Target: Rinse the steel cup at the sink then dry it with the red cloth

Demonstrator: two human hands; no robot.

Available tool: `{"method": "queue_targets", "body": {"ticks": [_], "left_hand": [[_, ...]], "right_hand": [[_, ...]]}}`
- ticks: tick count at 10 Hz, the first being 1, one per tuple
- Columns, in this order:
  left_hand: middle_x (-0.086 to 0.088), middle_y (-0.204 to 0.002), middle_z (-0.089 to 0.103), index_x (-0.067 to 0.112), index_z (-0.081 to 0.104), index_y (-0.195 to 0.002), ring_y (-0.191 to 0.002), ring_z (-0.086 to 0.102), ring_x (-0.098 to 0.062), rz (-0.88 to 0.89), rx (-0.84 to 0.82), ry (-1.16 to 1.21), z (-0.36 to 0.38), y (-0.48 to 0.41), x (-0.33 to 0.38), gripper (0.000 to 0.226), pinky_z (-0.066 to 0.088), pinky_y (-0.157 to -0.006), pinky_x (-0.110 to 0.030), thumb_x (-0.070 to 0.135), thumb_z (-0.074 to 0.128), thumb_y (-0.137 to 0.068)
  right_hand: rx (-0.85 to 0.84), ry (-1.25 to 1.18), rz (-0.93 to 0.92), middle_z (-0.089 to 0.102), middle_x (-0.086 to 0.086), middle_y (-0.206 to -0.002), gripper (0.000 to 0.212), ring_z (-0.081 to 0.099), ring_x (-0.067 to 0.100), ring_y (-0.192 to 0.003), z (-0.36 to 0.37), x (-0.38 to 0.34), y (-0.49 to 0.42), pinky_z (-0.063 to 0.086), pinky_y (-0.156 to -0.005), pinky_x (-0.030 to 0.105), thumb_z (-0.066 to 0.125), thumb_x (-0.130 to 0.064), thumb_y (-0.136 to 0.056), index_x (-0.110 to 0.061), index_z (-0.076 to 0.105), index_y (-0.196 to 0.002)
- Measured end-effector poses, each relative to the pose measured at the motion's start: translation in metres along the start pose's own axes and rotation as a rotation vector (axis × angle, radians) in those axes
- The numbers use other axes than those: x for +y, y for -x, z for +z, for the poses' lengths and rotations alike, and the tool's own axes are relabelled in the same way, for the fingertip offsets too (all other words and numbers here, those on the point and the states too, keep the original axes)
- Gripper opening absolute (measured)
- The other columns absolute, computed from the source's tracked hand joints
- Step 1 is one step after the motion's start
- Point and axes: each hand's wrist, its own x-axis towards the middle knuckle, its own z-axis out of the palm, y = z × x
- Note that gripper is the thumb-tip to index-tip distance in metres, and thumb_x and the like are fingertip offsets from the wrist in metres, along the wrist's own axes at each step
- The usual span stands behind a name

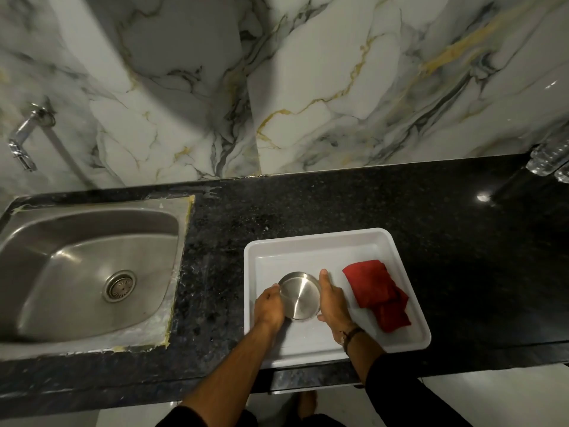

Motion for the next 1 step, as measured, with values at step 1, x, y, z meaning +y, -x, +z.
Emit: {"method": "queue_targets", "body": {"ticks": [1], "left_hand": [[-0.019,-0.135,0.072,0.008,0.071,-0.13,-0.124,0.066,-0.034,-0.019,-0.037,-0.004,-0.0066,0.0085,0.0026,0.046,0.051,-0.114,-0.045,0.039,0.042,-0.111]], "right_hand": [[0.043,0.078,-0.053,0.056,0.021,-0.154,0.075,0.052,0.04,-0.143,-0.0011,-0.002,0.0114,0.043,-0.12,0.06,0.035,-0.066,-0.107,-0.009,0.059,-0.15]]}}
